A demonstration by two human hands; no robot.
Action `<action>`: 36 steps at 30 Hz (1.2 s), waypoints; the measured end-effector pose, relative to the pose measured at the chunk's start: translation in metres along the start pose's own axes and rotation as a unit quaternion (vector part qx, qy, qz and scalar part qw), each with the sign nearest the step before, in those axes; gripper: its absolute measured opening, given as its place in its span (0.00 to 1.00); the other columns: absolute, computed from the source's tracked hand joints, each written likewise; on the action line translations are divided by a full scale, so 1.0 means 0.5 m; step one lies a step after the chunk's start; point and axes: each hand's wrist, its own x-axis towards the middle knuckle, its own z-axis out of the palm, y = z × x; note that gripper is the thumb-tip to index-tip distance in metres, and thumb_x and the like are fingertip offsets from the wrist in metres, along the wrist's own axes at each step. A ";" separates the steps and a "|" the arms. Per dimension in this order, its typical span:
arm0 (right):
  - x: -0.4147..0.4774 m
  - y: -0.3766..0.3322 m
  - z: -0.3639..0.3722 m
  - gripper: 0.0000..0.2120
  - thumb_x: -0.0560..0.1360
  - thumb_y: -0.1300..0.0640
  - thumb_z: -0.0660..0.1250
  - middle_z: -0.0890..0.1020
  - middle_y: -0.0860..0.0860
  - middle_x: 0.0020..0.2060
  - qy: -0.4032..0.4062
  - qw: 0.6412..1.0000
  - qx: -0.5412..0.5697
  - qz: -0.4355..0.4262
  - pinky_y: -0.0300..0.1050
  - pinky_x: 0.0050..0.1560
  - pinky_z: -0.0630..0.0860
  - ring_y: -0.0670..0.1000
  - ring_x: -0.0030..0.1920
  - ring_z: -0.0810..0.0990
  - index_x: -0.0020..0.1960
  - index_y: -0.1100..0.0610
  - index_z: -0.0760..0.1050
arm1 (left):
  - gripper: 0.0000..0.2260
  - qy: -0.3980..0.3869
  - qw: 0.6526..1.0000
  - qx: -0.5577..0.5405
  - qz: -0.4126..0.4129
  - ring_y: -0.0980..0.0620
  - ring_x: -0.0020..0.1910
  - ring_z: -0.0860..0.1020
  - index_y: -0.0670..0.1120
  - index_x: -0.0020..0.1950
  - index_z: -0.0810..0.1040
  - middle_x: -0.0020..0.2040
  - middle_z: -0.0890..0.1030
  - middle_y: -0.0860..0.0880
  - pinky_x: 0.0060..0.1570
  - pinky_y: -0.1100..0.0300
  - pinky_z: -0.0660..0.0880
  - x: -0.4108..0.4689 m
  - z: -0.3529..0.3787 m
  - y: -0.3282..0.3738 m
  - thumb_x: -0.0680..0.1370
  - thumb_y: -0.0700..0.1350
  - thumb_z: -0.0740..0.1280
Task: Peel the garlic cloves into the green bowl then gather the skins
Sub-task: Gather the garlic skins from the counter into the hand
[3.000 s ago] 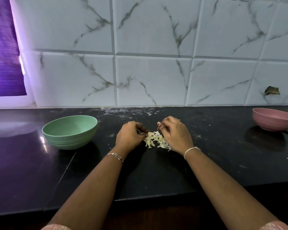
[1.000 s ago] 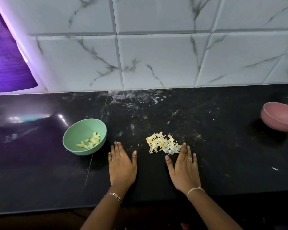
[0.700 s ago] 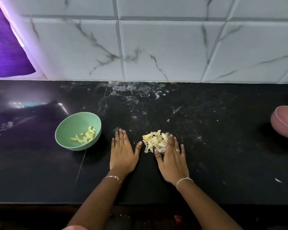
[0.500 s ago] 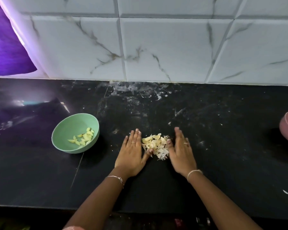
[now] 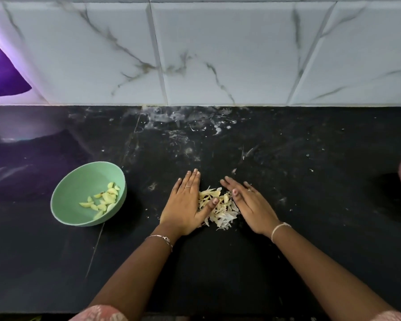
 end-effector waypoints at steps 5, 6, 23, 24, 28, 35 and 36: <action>-0.013 0.005 0.006 0.29 0.80 0.36 0.42 0.73 0.31 0.65 0.133 0.962 0.216 0.105 0.43 0.74 0.56 0.37 0.72 0.64 0.75 0.47 0.63 | 0.43 0.015 0.999 -0.030 0.016 0.57 0.78 0.43 0.45 0.80 0.49 0.80 0.50 0.50 0.77 0.53 0.43 0.003 -0.002 -0.003 0.74 0.73 0.36; -0.007 0.005 0.002 0.28 0.81 0.37 0.42 0.72 0.34 0.68 0.149 0.963 0.194 0.117 0.43 0.75 0.55 0.38 0.73 0.63 0.76 0.46 0.61 | 0.43 0.019 0.999 -0.033 0.018 0.57 0.78 0.44 0.45 0.79 0.50 0.80 0.51 0.50 0.77 0.53 0.43 0.003 -0.003 -0.003 0.74 0.73 0.36; -0.056 -0.022 -0.008 0.25 0.81 0.39 0.45 0.81 0.45 0.61 0.186 0.922 0.306 0.146 0.52 0.74 0.60 0.41 0.67 0.72 0.67 0.50 0.71 | 0.38 0.064 0.983 -0.169 0.010 0.55 0.77 0.55 0.49 0.78 0.58 0.76 0.64 0.50 0.76 0.55 0.51 -0.040 -0.006 -0.012 0.76 0.71 0.43; -0.078 -0.024 0.005 0.27 0.80 0.37 0.44 0.77 0.46 0.65 0.197 0.939 0.233 0.160 0.52 0.75 0.60 0.41 0.69 0.69 0.70 0.50 0.68 | 0.36 0.065 0.983 -0.174 0.008 0.56 0.77 0.55 0.49 0.77 0.58 0.76 0.64 0.51 0.76 0.56 0.51 -0.048 -0.005 -0.013 0.77 0.70 0.44; -0.142 -0.057 0.072 0.40 0.78 0.33 0.40 0.50 0.52 0.79 0.109 0.972 -0.123 0.169 0.45 0.77 0.42 0.45 0.77 0.45 0.79 0.59 0.42 | 0.26 0.087 0.978 -0.189 0.008 0.58 0.75 0.60 0.51 0.72 0.67 0.75 0.64 0.56 0.73 0.58 0.57 -0.073 0.006 -0.023 0.79 0.63 0.52; -0.087 -0.113 0.113 0.58 0.68 0.23 0.56 0.35 0.50 0.78 0.075 0.983 -0.132 0.105 0.46 0.77 0.39 0.47 0.77 0.35 0.77 0.57 0.31 | 0.07 0.279 0.897 -0.331 -0.089 0.57 0.50 0.79 0.52 0.46 0.79 0.49 0.80 0.54 0.51 0.61 0.76 -0.075 -0.008 -0.028 0.72 0.45 0.75; -0.076 -0.114 0.112 0.59 0.67 0.23 0.59 0.35 0.50 0.78 0.077 0.984 -0.125 0.098 0.47 0.77 0.40 0.47 0.77 0.34 0.78 0.56 0.32 | 0.08 0.289 0.885 -0.351 -0.103 0.57 0.46 0.80 0.52 0.44 0.78 0.46 0.81 0.53 0.48 0.62 0.77 -0.075 -0.009 -0.028 0.71 0.45 0.76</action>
